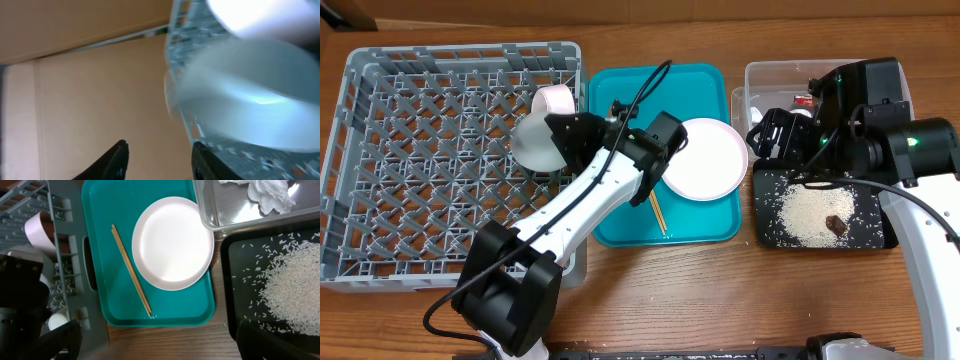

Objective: Sort waste into correct bins and load items into the dishwasher

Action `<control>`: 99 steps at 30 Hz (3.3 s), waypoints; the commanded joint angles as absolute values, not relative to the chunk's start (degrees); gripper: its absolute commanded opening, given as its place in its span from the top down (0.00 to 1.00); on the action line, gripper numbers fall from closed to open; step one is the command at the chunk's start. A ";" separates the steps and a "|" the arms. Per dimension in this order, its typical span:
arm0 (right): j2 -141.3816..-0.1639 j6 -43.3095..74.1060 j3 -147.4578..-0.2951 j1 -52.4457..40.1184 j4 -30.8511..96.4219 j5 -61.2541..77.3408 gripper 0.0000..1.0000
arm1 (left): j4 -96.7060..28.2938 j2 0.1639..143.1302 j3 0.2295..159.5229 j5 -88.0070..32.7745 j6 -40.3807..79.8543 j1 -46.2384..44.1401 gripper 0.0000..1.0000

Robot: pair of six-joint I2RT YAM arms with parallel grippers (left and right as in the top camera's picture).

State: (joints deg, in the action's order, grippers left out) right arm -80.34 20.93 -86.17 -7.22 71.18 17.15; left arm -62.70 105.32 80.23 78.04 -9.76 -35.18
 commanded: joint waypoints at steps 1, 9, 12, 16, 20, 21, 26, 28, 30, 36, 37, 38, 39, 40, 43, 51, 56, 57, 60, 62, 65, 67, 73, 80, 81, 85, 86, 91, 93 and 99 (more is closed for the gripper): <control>-80.42 20.53 -86.21 -7.09 70.87 16.53 0.00 | -65.01 103.59 80.77 70.81 -1.08 -33.82 0.58; -80.42 20.53 -86.21 -7.09 70.87 16.51 0.00 | -66.89 103.57 80.82 69.58 5.37 -32.05 0.56; -80.42 20.53 -86.21 -7.09 70.87 16.51 0.00 | -67.51 103.09 81.84 68.66 11.97 -31.99 0.51; -80.42 20.53 -86.21 -7.09 70.87 16.53 0.00 | -69.28 100.66 86.63 57.17 19.44 -31.20 0.42; -80.44 20.53 -86.21 -7.09 70.87 16.51 0.00 | -67.31 96.90 93.23 34.48 23.33 -27.46 0.37; -80.42 20.53 -86.21 -7.09 70.87 16.51 0.00 | -66.37 96.16 94.43 29.56 23.33 -26.28 0.36; -80.42 20.53 -86.21 -7.09 70.87 16.51 0.00 | -64.18 93.62 97.30 15.14 19.75 -17.96 0.27; -80.42 20.51 -86.21 -7.09 70.87 16.51 0.00 | -63.13 93.91 97.25 9.45 13.56 -14.20 0.26; -80.42 20.53 -86.21 -7.09 70.87 16.51 0.00 | -62.04 94.61 97.23 2.13 5.15 -10.33 0.26; -80.42 20.53 -86.21 -7.09 70.85 16.51 0.00 | -59.13 98.87 97.23 -10.68 -10.17 1.08 0.25; -80.42 20.53 -86.21 -7.09 70.87 16.53 0.00 | -58.57 99.77 97.23 -12.51 -12.14 2.79 0.25; -80.42 20.53 -86.21 -7.09 70.87 16.51 0.00 | -58.08 100.75 97.23 -14.39 -13.85 4.38 0.25; -80.42 20.53 -86.21 -7.09 70.87 16.51 0.00 | -57.76 101.56 97.23 -16.19 -15.53 5.61 0.25; -80.42 20.53 -86.21 -7.09 70.87 16.51 0.00 | -57.56 102.56 97.23 -18.31 -17.65 6.96 0.24; -80.42 20.53 -86.21 -7.09 70.87 16.51 0.00 | -57.23 106.32 97.23 -23.83 -24.49 10.39 0.24; -80.42 20.53 -86.21 -7.09 70.87 16.51 0.00 | -54.63 114.59 97.23 -27.40 -29.63 11.60 0.25; -80.42 20.53 -86.21 -7.09 70.87 16.51 0.00 | -54.63 116.88 97.23 -28.71 -29.56 11.60 0.49; -80.42 20.53 -86.21 -7.09 70.87 16.51 0.00 | -54.65 116.88 97.23 -28.82 -29.56 11.60 0.52; -80.42 20.53 -86.21 -7.09 70.87 16.51 0.00 | -54.63 116.42 97.38 -28.80 -28.75 11.66 0.59; -80.42 20.53 -86.21 -7.09 70.87 16.51 0.00 | -54.98 115.98 97.76 -28.82 -27.99 11.73 0.64; -80.42 20.53 -86.21 -7.09 70.87 16.53 0.00 | -56.16 115.02 98.94 -28.80 -27.22 11.73 0.73; -80.44 20.53 -86.21 -7.09 70.87 16.51 0.00 | -56.75 114.10 99.63 -28.56 -26.98 11.70 0.88; -80.42 20.53 -86.21 -7.09 70.87 16.51 0.00 | -57.17 109.54 100.25 -21.06 -23.00 11.70 0.96; -80.42 20.53 -86.21 -7.09 70.87 16.51 0.00 | -57.39 101.82 100.31 13.65 3.53 11.60 0.96; -80.42 20.53 -86.21 -7.09 70.87 16.53 0.00 | -57.63 100.62 100.31 17.12 6.74 11.57 0.96; -80.42 20.53 -86.21 -7.09 70.87 16.53 0.00 | -57.80 94.63 100.31 28.36 18.98 11.57 0.96; -80.42 20.53 -86.21 -7.09 70.87 16.51 0.00 | -57.91 93.23 100.31 30.15 21.87 11.55 0.96; -80.42 20.53 -86.21 -7.09 70.87 16.53 0.00 | -57.10 89.25 100.29 39.42 27.05 10.07 0.96; -80.44 20.53 -86.21 -7.09 70.87 16.51 0.00 | -55.77 89.62 100.29 44.18 27.03 8.49 0.96; -80.42 20.53 -86.21 -7.09 70.87 16.53 0.00 | -51.72 95.55 100.29 62.19 24.91 2.13 0.96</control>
